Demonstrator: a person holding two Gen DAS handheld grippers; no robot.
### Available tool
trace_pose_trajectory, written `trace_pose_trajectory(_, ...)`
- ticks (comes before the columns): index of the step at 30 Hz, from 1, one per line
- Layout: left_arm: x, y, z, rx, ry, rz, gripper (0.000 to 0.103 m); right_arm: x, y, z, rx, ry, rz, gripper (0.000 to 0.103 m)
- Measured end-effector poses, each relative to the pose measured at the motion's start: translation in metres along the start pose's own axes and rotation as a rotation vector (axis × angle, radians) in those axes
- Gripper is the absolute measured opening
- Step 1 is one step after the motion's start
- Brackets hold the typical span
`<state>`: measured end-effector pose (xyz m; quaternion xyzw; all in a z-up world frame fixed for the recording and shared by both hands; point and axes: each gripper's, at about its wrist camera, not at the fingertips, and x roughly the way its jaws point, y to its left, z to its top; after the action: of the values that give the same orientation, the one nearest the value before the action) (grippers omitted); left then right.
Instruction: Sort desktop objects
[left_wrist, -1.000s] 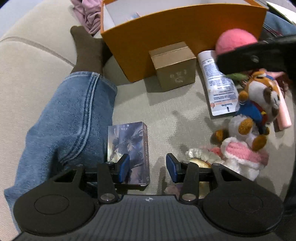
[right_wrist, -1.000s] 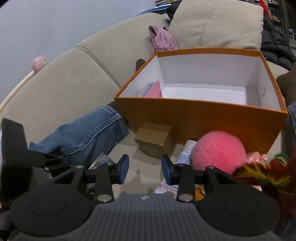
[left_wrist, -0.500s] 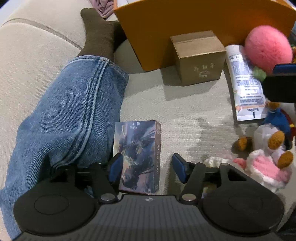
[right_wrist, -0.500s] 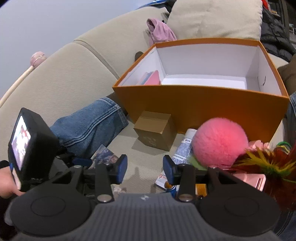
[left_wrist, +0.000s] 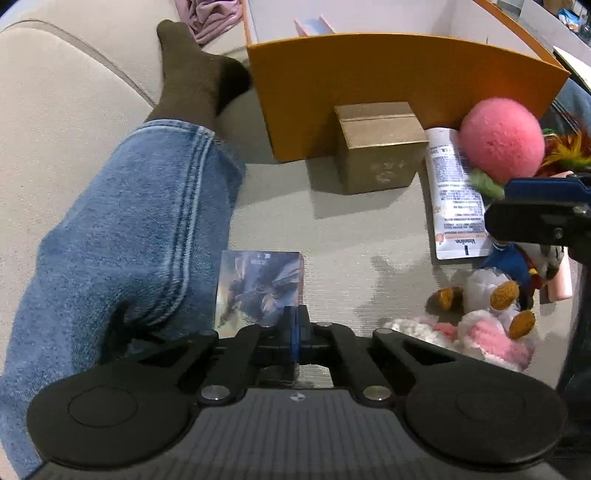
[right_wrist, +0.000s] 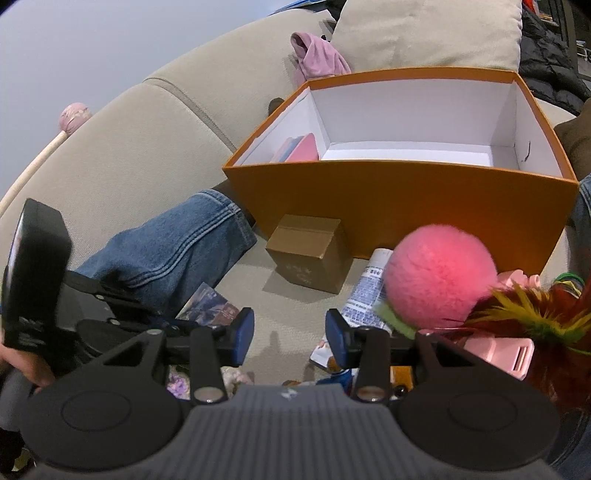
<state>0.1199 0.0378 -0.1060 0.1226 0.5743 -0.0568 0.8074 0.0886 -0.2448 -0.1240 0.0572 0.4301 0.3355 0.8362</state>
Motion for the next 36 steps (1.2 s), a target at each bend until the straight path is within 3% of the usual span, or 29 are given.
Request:
trace_pose_trajectory(4,0.001,-0.010,-0.004,0.059,0.050,0.047,0.001,0.000,-0.001,0.000,-0.001,0.001,-0.002,0.045)
trace_pose_trajectory(5,0.001,-0.013,-0.005,0.073,0.067,0.061,0.006,0.001,-0.001,0.000,0.002,0.003,-0.005,0.045)
trace_pose_trajectory(9,0.006,-0.022,-0.006,0.137,0.103,0.107,0.049,0.005,-0.003,-0.001,0.015,0.015,-0.006,0.045)
trace_pose_trajectory(13,0.023,-0.030,-0.004,0.181,0.130,0.160,0.052,0.006,-0.004,-0.002,0.017,0.020,-0.006,0.045)
trace_pose_trajectory(18,0.032,-0.025,0.001,0.177,0.136,0.151,0.058,0.006,-0.008,-0.002,0.033,0.018,-0.018,0.045)
trace_pose_trajectory(22,0.028,-0.021,-0.002,0.174,0.104,0.124,0.051,0.009,-0.007,-0.004,0.034,0.033,-0.018,0.045)
trace_pose_trajectory(29,0.009,-0.001,0.002,0.068,0.055,-0.010,0.013,0.012,-0.007,-0.007,0.029,0.044,-0.019,0.045)
trace_pose_trajectory(34,0.001,0.010,-0.002,0.059,0.041,-0.038,0.008,0.020,0.002,-0.005,0.008,0.071,0.048,0.045)
trace_pose_trajectory(36,-0.020,0.001,-0.002,0.068,0.037,-0.030,0.008,0.027,0.008,-0.003,0.002,0.096,0.097,0.045)
